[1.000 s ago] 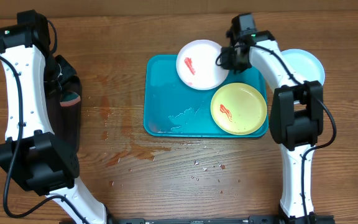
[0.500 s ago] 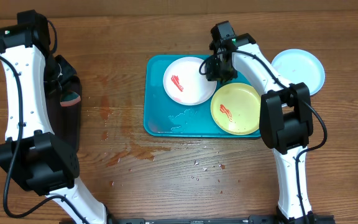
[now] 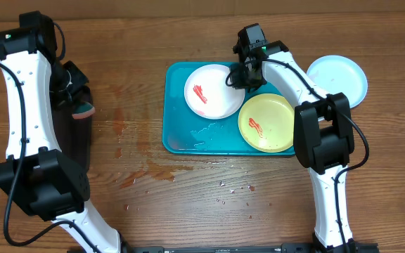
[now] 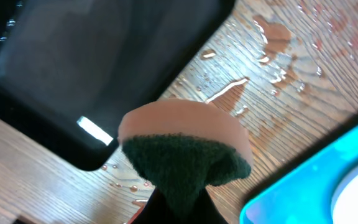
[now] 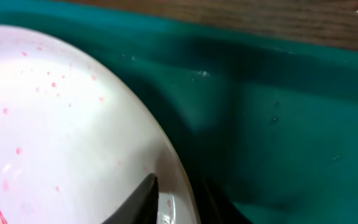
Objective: Clean dirty plates on tray and stack at the side
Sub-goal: 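Bring the sponge in the left gripper onto the white plate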
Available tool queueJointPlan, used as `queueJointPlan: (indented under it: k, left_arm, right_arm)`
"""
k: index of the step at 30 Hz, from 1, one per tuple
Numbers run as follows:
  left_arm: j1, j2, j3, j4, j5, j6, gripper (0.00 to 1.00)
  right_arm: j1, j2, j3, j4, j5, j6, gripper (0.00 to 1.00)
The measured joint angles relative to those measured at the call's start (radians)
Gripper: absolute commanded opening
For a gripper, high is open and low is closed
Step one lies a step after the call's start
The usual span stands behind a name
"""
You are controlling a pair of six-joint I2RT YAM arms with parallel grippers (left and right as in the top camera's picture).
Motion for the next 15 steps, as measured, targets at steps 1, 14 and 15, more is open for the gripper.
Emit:
queueJointPlan:
  k: [1,14,15]
  left_arm:
    - [-0.003,0.000,-0.002,0.004,0.016,0.011,0.04]
    - [-0.350,-0.001,-0.274,0.344,0.250,0.105,0.04]
    - [-0.372,-0.001,-0.290,0.383,0.257,0.100,0.04]
  right_arm:
    - [0.000,0.000,0.000,-0.008,-0.008,-0.002,0.19]
    - [0.027,-0.005,0.000,-0.102,-0.079,0.128,0.05]
    - [0.027,-0.005,0.000,-0.107,-0.084,0.131,0.05]
